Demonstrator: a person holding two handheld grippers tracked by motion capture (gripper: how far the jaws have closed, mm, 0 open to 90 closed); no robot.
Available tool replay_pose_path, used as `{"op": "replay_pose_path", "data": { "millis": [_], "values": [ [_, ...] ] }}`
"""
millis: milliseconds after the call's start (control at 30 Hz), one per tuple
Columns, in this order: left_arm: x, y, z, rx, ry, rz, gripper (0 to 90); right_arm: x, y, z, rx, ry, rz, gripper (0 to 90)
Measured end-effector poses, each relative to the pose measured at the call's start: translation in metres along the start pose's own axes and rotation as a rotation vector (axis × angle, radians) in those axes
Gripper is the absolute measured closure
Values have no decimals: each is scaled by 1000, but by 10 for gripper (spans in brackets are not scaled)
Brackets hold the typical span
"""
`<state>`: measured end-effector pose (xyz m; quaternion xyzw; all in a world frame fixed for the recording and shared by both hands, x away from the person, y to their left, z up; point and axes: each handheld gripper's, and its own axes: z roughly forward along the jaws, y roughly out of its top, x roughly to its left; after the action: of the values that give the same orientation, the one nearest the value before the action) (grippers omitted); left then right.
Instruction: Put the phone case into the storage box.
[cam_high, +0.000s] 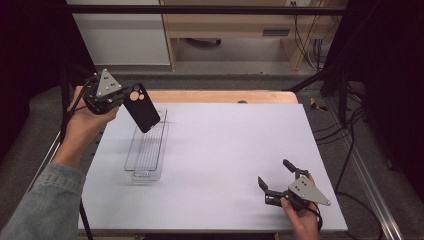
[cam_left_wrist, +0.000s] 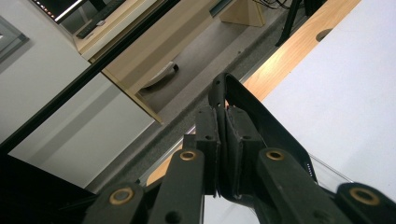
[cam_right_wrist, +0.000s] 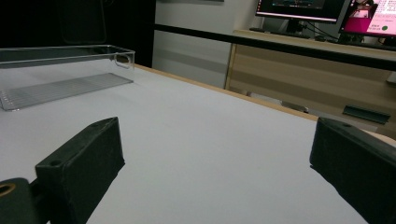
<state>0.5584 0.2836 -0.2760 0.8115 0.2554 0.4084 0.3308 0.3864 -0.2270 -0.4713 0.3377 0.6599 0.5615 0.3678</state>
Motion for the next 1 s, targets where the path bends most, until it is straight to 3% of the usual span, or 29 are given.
{"op": "replay_pose_path", "data": {
  "millis": [433,633,1000],
  "values": [
    [1,-2,6,-7,1,4,838,1,1,1,-22,9,-10,30],
    [-1,-4,15,16,1,30,838,1,0,1,-15,9,-11,30],
    [-1,-11,33,37,-2,38,838,1,0,1,-10,5,-16,30]
  ]
}}
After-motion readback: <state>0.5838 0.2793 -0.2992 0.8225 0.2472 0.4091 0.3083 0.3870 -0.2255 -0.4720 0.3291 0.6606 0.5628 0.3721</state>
